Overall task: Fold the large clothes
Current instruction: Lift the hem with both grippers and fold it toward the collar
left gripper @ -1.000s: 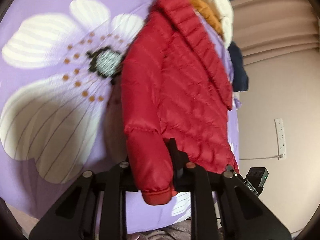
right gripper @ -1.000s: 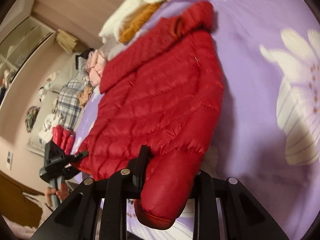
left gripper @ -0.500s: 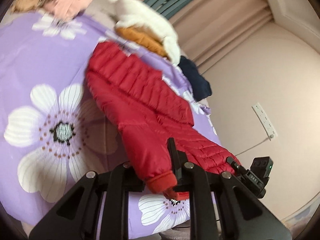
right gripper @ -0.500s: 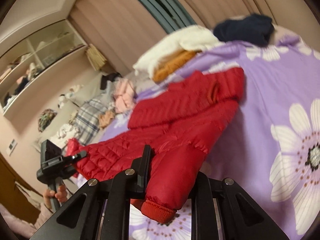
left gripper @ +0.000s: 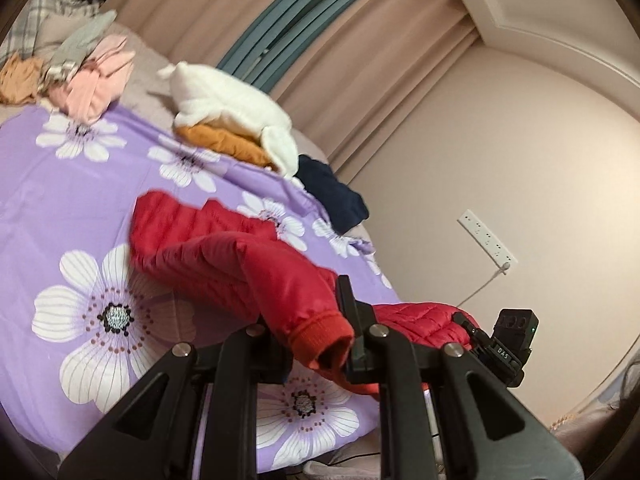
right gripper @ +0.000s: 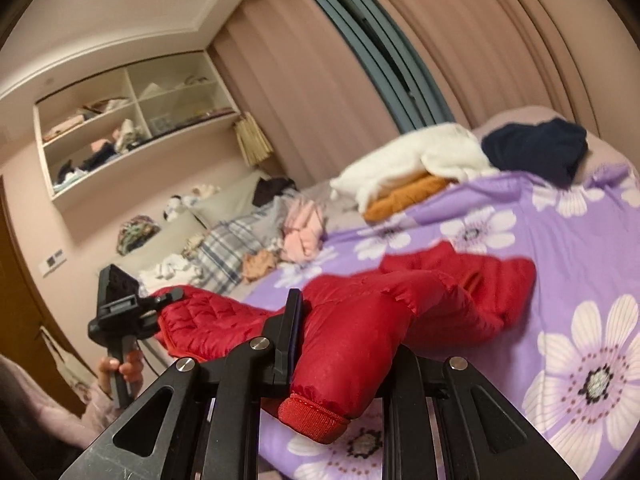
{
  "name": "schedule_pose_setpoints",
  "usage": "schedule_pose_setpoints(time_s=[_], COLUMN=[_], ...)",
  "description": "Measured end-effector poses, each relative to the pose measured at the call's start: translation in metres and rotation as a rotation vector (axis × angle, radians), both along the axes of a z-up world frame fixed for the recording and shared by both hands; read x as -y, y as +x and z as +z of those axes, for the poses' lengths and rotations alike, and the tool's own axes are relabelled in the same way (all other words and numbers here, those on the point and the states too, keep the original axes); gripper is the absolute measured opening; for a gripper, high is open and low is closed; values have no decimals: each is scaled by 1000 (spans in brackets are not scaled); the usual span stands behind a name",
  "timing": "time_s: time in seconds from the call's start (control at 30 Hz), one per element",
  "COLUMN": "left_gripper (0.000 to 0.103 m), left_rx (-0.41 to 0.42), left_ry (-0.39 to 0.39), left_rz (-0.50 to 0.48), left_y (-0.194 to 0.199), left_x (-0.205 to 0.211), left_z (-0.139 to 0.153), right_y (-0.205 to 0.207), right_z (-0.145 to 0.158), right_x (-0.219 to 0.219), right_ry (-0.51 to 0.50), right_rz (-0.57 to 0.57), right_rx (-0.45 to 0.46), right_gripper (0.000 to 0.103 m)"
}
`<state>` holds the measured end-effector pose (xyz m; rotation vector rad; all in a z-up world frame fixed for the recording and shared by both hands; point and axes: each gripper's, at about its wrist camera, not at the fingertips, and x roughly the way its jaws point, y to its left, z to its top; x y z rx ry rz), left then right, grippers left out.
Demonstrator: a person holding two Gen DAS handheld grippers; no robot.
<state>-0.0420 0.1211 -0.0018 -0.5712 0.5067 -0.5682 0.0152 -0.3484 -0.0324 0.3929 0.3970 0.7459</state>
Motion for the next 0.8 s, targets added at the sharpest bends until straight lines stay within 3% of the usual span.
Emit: schedule_pose_setpoints(time_s=[0.17,0.3,0.63,0.8], left_gripper=[18,19,19,19], left_rx=[67,88,-20,-67], left_ry=[-1,-13,-1,-4], left_rz=[-32,-38,-6,17], left_y=[-12,-4,44,77], left_x=[4,5,11,7], left_z=[22,30,5,-6], right_y=[-10,-2,37,62], right_z=[16,15,-12,-13], right_x=[6,14,15,10], right_ry=[21,63,54,36], right_rz=[12,-1,-64,-70], right_rx=[66,64,-67,-82], right_gripper=[21,21,21,21])
